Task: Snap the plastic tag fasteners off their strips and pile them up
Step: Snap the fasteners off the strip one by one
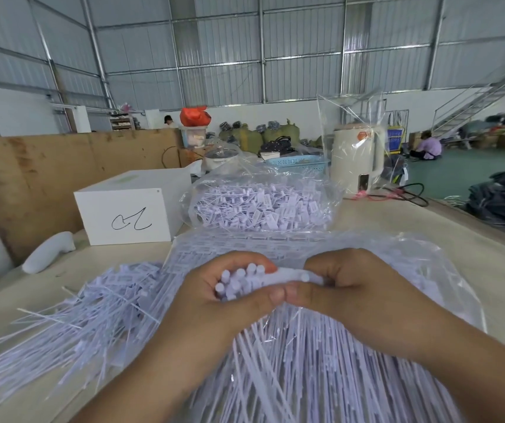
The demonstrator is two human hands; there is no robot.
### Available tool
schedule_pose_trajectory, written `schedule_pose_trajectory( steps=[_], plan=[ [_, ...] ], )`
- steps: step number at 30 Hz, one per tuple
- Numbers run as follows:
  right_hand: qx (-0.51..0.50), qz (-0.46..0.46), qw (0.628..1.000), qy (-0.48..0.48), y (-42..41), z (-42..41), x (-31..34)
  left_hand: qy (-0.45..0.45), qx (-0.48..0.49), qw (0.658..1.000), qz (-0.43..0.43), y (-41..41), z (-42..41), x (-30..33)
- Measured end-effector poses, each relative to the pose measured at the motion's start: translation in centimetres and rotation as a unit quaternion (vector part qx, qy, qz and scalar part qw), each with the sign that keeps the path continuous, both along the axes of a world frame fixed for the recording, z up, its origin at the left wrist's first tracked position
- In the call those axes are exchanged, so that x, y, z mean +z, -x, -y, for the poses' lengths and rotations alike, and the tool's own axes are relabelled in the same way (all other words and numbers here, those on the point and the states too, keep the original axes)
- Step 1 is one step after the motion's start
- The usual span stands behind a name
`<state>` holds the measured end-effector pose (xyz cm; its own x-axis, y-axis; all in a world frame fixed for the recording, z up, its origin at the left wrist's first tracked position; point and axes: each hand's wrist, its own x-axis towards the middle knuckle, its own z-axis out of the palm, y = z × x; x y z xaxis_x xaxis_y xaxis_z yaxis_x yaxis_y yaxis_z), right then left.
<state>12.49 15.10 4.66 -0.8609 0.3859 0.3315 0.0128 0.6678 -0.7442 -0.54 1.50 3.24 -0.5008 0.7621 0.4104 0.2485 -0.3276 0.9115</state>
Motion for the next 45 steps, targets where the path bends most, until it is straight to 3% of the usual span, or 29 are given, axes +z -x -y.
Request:
schedule_pose_trajectory(
  steps=[6, 11, 13, 16, 18, 26, 31, 36, 42, 45],
  plan=[
    [-0.071, -0.118, 0.989, 0.045, 1.3, 3.0, -0.9, -0.061, 0.091, 0.993, 0.046, -1.4, -0.2, 0.5],
    [-0.145, -0.232, 0.952, 0.136, 0.5, 2.7, 0.5, -0.068, 0.069, 0.978, 0.185, -1.4, 0.5, 1.1],
    [-0.121, -0.203, 0.966, 0.104, -0.4, 1.7, 1.1, -0.053, 0.056, 0.984, 0.164, -1.2, 1.0, 1.4],
    [0.023, -0.113, 0.987, 0.11, -0.5, 1.7, 1.1, -0.031, 0.03, 0.998, 0.044, -1.2, 1.1, 1.3],
    [0.077, -0.074, 0.989, 0.106, -0.4, 1.5, 0.7, -0.026, 0.016, 0.999, 0.009, -0.8, 1.1, 1.0],
    [0.06, -0.022, 0.998, 0.007, -1.0, 0.2, 0.8, -0.005, 0.061, 0.995, -0.076, -0.2, 0.7, 0.9],
    [0.118, 0.045, 0.992, 0.019, -0.6, 1.1, 0.2, 0.023, -0.106, 0.99, -0.087, 0.0, 1.3, 1.0],
    [0.128, 0.088, 0.987, 0.043, -0.5, 1.0, 0.1, 0.128, -0.232, 0.956, -0.126, 1.4, 2.3, 2.2],
    [0.122, 0.117, 0.986, 0.011, -0.4, 1.1, 0.0, 0.243, -0.266, 0.911, -0.2, 2.0, 2.5, 2.3],
    [0.125, 0.127, 0.984, 0.01, -0.3, 1.1, -0.1, 0.238, -0.25, 0.916, -0.203, 1.8, 2.1, 2.0]
  ],
)
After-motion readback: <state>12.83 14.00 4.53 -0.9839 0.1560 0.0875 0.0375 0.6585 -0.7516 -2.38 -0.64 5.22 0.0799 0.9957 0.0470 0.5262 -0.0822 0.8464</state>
